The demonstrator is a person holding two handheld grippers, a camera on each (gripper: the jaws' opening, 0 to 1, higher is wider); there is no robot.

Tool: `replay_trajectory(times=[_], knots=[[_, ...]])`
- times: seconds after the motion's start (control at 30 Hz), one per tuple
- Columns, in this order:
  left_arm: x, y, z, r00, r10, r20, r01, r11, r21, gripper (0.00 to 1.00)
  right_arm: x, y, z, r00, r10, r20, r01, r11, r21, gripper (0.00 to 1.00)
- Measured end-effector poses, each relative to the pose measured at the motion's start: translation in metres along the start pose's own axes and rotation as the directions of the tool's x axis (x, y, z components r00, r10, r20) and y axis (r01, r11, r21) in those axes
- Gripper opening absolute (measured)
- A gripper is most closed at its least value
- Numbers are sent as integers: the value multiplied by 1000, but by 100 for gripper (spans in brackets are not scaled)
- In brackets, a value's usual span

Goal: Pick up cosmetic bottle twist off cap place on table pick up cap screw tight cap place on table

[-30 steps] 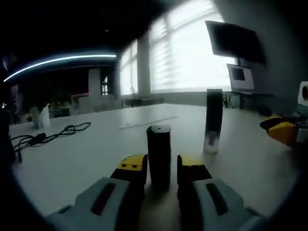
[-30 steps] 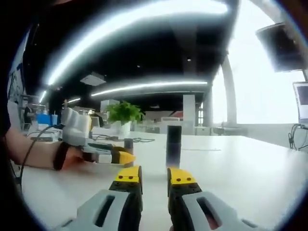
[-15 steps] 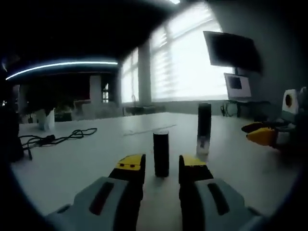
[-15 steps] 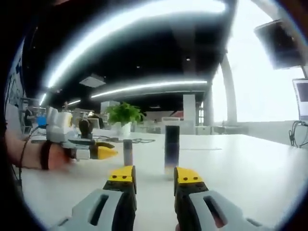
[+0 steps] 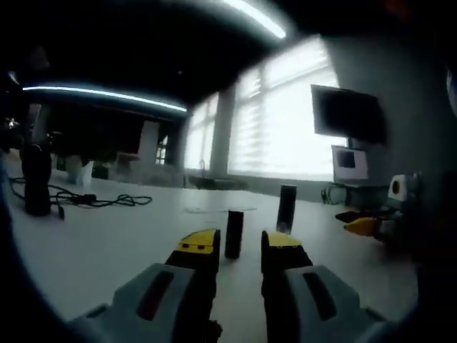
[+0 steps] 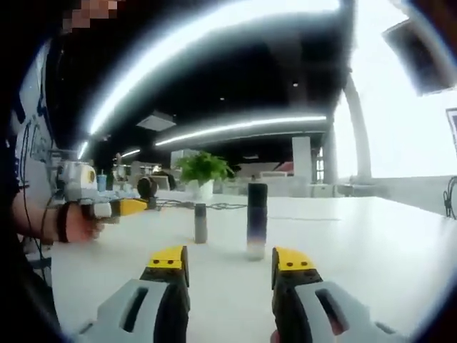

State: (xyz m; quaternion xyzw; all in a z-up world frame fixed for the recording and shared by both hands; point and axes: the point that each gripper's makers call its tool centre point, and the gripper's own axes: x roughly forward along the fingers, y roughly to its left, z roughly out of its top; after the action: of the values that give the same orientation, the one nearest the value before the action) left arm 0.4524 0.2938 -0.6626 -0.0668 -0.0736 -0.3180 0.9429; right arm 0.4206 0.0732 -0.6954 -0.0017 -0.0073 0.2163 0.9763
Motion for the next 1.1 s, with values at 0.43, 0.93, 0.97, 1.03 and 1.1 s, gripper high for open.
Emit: replay_trajectory(times=[0.43, 0.93, 0.97, 1.03, 1.1], knots=[[-16, -45, -19, 987, -122, -104, 132, 987, 92, 24, -15, 3, 4, 993, 116, 37, -115, 993, -27, 41], [-18, -66, -14, 987, -137, -86, 145, 986, 83, 10, -15, 3, 4, 993, 108, 40, -107, 994, -33, 40], [-19, -65, -20, 985, -130, -117, 145, 981, 131, 10, -15, 4, 4, 993, 107, 40, -106, 994, -31, 40], [-20, -72, -22, 980, -158, -120, 168, 982, 85, 10, -14, 4, 4, 994, 105, 40, -104, 994, -33, 40], [-23, -75, -24, 977, -166, -130, 179, 979, 100, 6, -14, 5, 5, 994, 106, 40, -105, 994, -32, 40]])
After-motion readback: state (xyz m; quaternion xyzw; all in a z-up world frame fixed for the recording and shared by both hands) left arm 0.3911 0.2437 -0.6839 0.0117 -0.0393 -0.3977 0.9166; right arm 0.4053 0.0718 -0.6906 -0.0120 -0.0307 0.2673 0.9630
